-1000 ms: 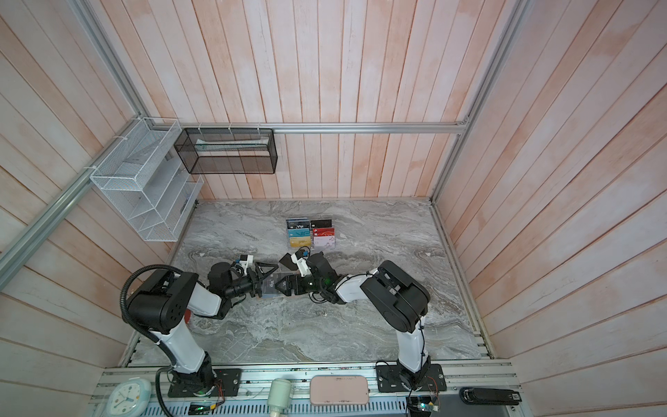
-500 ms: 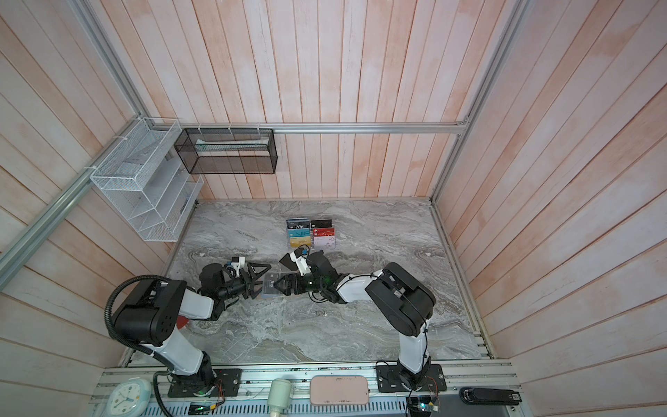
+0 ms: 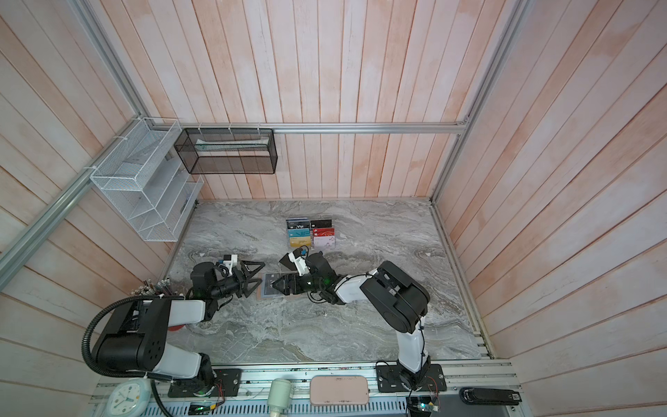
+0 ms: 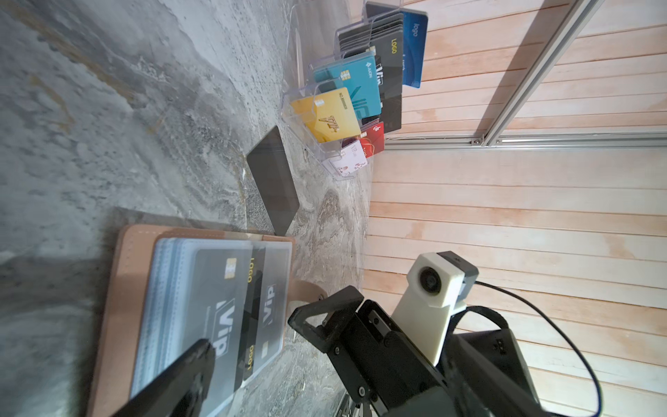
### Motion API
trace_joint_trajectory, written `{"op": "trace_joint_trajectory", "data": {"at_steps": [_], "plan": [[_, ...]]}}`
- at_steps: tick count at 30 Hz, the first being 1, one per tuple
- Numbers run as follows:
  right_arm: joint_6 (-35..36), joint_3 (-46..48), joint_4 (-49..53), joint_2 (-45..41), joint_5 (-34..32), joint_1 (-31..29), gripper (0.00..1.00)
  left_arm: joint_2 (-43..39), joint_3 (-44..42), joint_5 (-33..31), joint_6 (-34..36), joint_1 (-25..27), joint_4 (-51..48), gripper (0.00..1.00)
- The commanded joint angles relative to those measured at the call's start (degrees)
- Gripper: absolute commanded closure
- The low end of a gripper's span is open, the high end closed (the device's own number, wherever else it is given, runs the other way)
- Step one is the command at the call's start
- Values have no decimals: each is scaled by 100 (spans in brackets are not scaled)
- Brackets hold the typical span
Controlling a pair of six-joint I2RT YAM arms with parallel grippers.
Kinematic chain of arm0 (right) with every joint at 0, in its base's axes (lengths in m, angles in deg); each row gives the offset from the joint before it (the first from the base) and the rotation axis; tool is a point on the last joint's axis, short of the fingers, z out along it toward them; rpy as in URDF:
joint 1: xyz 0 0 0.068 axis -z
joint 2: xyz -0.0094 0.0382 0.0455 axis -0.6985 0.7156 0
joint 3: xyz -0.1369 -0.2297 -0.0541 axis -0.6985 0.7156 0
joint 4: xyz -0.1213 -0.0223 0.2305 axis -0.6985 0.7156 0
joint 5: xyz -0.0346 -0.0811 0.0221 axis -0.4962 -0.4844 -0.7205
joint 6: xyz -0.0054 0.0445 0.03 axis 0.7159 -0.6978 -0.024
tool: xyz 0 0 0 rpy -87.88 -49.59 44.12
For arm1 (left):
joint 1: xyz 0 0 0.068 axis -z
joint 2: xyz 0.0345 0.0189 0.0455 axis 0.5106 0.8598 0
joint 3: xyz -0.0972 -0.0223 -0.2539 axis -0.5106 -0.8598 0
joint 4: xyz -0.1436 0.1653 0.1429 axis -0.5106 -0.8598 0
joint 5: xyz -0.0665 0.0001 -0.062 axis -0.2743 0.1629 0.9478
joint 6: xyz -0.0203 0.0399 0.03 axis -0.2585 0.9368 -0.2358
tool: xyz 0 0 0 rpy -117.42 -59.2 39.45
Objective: Take the credit cards out of the card holder
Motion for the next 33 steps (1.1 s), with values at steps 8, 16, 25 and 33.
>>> {"op": "trace_joint_trajectory", "data": {"at_steps": [8,16,25,33], "plan": [[-229,-381,-310,505,255,-82,21,818,-258,177,-191,-1,1001,0],[-238,-604,-196,736,212,-84,26,1042,-324,195,-224,1,1214,0],[-159,-514,-121,701,75,-43,29,953,-334,234,-278,-14,1220,0],[-245,-515,-278,828,188,-11,36,99,-178,220,-270,-19,502,0]]}}
